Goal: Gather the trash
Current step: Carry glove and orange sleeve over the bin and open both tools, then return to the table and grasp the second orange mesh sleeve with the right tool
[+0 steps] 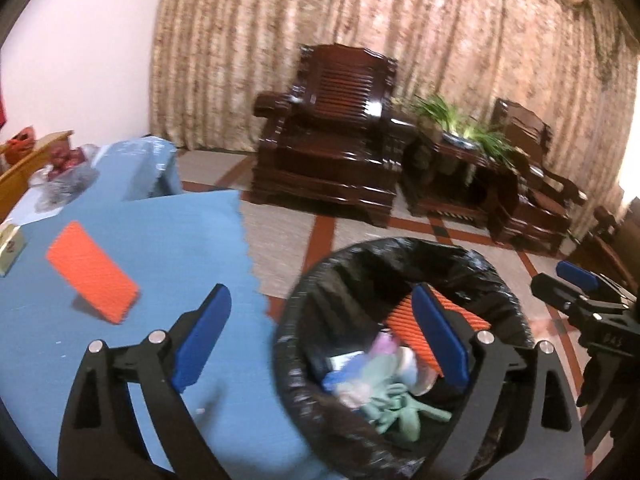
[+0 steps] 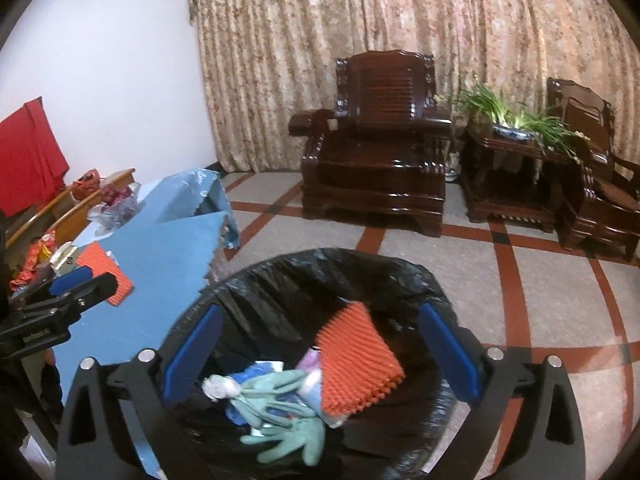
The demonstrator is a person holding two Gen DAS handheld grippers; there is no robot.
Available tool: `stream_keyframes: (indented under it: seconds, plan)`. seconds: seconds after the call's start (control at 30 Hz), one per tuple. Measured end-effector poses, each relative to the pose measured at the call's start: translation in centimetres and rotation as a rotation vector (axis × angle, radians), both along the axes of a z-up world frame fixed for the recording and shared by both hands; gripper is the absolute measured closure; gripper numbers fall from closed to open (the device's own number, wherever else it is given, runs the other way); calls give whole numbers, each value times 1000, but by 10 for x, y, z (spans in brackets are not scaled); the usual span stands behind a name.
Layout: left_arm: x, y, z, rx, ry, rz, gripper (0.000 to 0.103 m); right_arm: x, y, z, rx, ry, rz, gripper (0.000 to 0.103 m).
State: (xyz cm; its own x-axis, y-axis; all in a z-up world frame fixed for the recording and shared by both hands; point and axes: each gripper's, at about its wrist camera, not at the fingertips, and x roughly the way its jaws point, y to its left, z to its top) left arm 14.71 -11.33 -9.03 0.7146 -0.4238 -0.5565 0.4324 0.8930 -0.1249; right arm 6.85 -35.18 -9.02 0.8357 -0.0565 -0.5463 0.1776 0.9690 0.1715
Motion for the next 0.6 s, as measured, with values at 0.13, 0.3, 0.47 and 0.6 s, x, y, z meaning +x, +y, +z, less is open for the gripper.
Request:
stream_keyframes:
  seconds: [0.13,0.3,0.47,0.6]
  plan:
    - [-3,35,11,-9,-14,74,13,8,20,7,-5,-18,43,6]
    - [-6,77,22,-3,-35,152,13,22,51,14,-3,-34,109,6]
    - [-8,115,28,-1,-45,226,13,39,88,18,-9,-42,190,6]
    - [-8,144,29,4,-45,282,13,54,115,21,-19,-51,249,6]
